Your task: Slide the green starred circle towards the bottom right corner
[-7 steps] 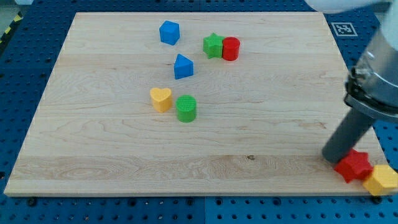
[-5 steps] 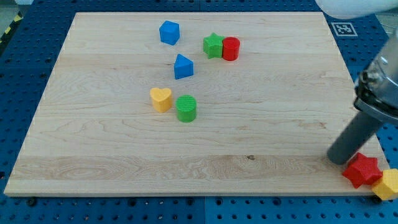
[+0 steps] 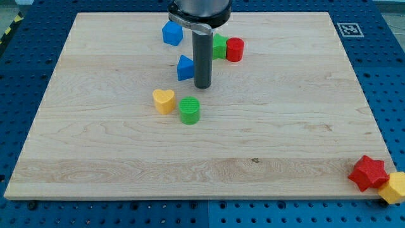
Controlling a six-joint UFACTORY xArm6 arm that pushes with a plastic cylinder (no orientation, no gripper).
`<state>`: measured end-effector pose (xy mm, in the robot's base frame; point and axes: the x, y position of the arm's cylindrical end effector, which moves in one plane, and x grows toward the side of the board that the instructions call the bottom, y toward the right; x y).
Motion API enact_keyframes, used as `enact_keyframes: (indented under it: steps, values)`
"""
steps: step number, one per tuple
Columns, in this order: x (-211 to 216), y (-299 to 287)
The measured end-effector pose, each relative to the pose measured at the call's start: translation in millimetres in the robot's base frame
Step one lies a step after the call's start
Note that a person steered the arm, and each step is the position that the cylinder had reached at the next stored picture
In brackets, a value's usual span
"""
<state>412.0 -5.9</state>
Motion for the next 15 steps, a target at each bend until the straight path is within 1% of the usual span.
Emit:
enact_keyframes:
  steps: [1, 2, 3, 5, 6, 8, 10, 13, 15]
  values:
    - [-5, 0]
    - [-20, 0]
    - [-53, -5]
    - [-135, -34]
    - [-138, -29]
    - [-112, 34]
    - [-72, 88]
    - [-9, 153]
    - [18, 190]
